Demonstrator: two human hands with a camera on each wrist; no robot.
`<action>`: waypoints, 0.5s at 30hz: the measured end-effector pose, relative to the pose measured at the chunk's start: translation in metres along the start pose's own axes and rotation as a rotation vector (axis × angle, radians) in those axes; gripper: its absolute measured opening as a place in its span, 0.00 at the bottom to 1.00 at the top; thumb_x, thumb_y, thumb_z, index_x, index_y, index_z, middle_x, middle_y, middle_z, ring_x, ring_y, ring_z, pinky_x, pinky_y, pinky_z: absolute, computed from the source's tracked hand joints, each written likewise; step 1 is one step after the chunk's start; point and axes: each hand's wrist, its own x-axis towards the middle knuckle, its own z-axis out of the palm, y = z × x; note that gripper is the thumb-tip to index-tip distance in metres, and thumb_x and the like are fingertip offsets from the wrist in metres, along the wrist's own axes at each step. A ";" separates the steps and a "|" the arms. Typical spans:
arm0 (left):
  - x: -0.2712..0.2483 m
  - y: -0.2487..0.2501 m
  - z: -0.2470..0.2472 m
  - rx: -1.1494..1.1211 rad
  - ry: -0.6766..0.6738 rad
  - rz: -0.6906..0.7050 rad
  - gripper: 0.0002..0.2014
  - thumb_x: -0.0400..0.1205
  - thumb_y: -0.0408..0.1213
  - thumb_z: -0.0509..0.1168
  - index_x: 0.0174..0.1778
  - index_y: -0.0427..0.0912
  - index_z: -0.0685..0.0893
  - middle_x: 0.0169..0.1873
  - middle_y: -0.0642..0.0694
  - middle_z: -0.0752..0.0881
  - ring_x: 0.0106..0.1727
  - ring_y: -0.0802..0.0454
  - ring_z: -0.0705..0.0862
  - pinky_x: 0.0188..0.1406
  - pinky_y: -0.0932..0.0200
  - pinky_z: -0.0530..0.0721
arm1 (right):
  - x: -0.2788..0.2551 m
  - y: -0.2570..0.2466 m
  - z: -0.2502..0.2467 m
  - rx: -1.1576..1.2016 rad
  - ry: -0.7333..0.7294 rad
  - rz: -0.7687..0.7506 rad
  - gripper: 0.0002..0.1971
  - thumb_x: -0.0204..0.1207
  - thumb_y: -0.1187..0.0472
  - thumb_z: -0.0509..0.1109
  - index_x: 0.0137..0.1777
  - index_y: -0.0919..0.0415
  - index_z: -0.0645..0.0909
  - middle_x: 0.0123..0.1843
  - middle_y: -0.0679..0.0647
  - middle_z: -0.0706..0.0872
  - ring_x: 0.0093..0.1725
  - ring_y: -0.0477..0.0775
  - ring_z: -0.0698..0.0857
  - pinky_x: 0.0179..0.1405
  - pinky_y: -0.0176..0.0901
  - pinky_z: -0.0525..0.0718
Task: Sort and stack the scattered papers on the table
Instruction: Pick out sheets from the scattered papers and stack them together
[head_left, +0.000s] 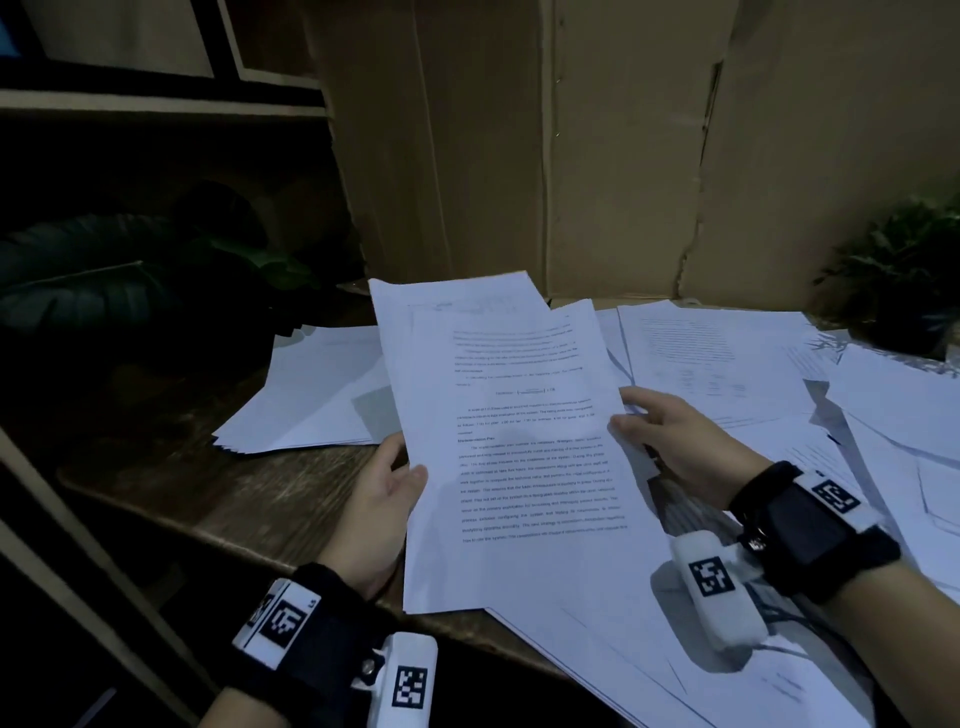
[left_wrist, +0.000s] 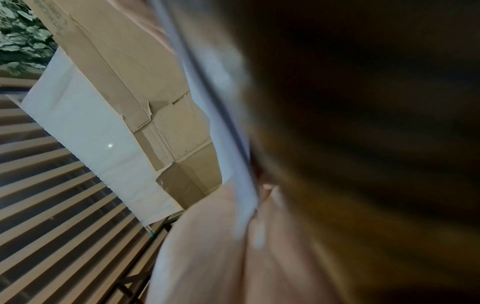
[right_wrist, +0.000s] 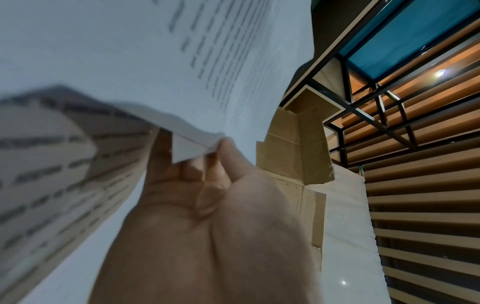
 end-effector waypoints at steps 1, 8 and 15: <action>0.000 0.000 0.000 -0.014 0.007 -0.004 0.15 0.89 0.27 0.53 0.68 0.43 0.77 0.55 0.41 0.91 0.56 0.41 0.90 0.55 0.46 0.89 | 0.000 -0.002 0.000 0.021 0.048 -0.014 0.17 0.88 0.67 0.61 0.71 0.50 0.80 0.57 0.51 0.93 0.59 0.63 0.89 0.63 0.57 0.86; -0.001 0.002 -0.001 -0.027 -0.012 0.003 0.16 0.89 0.28 0.53 0.69 0.45 0.78 0.56 0.46 0.91 0.57 0.44 0.90 0.49 0.54 0.89 | 0.002 -0.004 -0.003 0.068 0.210 -0.073 0.10 0.83 0.65 0.71 0.58 0.52 0.87 0.47 0.53 0.93 0.39 0.50 0.88 0.37 0.45 0.80; 0.003 0.000 -0.002 -0.031 0.006 -0.008 0.16 0.87 0.28 0.58 0.72 0.38 0.76 0.55 0.48 0.91 0.55 0.44 0.90 0.46 0.55 0.89 | 0.006 0.011 -0.008 -0.014 0.153 0.024 0.10 0.81 0.63 0.73 0.37 0.59 0.83 0.34 0.59 0.81 0.33 0.56 0.75 0.36 0.45 0.73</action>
